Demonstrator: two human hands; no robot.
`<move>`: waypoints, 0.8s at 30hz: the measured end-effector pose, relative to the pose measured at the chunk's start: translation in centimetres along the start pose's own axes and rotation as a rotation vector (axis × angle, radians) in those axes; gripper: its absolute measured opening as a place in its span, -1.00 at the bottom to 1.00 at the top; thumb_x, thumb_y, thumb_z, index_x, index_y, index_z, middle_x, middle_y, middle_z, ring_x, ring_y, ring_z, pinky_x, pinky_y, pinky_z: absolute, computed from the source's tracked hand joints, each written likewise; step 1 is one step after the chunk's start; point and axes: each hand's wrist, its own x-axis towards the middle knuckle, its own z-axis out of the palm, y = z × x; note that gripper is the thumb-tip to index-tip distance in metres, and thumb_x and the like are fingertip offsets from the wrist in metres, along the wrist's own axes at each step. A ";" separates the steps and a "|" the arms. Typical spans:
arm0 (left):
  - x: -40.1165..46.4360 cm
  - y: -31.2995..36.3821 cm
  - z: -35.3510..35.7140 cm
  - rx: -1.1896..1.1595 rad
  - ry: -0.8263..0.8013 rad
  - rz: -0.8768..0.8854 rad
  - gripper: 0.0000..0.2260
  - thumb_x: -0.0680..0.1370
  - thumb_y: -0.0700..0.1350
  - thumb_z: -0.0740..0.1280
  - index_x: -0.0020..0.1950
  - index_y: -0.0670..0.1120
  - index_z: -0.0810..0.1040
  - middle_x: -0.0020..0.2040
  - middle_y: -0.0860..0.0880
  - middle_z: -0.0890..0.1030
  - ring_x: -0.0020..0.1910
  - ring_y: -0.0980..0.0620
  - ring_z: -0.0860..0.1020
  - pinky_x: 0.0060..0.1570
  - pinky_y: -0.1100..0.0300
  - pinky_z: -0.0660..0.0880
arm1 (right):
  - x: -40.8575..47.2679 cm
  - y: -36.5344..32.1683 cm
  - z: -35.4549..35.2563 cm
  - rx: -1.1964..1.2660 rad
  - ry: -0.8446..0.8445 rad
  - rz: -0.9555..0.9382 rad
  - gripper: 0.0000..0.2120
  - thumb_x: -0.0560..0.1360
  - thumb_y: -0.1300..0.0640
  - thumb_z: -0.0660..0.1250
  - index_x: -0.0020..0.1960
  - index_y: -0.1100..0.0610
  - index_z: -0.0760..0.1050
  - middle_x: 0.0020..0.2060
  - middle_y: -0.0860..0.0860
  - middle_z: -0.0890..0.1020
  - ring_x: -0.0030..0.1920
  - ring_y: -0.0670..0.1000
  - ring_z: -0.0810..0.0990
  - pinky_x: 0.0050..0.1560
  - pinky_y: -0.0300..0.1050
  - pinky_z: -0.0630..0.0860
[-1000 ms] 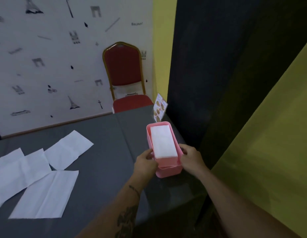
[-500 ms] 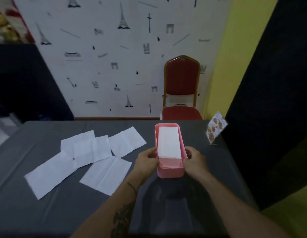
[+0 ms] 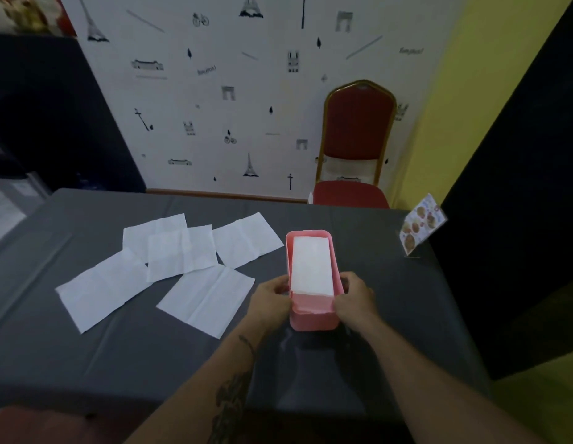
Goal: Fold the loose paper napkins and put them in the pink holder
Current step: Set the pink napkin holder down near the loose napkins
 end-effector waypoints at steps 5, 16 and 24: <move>0.3 -0.4 0.2 0.023 0.001 0.006 -0.55 0.55 -0.26 0.33 0.40 0.05 0.46 0.30 0.02 0.56 0.25 -0.08 0.54 0.18 -0.11 0.50 | -0.1 0.5 -0.1 -0.015 -0.005 0.004 -0.51 0.51 0.30 0.37 0.38 0.03 0.37 0.30 0.08 0.52 0.29 0.15 0.52 0.12 0.14 0.62; 0.0 0.1 -1.7 0.160 0.088 0.030 -0.56 0.53 -0.25 0.31 0.40 -0.03 0.41 0.35 -0.06 0.51 0.26 -0.10 0.52 0.26 -0.05 0.49 | -0.7 -0.5 -1.3 -0.267 0.085 -0.174 -0.48 0.44 0.18 0.43 0.36 0.03 0.38 0.23 0.04 0.52 0.20 0.08 0.54 0.08 0.02 0.60; -0.9 -1.7 -8.7 0.207 0.226 0.092 -0.73 0.57 -0.21 0.25 0.24 -0.05 0.54 0.18 -0.05 0.60 0.09 -0.01 0.56 0.14 0.14 0.48 | -2.3 -5.9 1.4 -0.253 0.060 -0.440 -0.51 0.48 0.24 0.31 0.39 0.04 0.41 0.32 0.03 0.50 0.27 0.08 0.50 0.21 0.05 0.53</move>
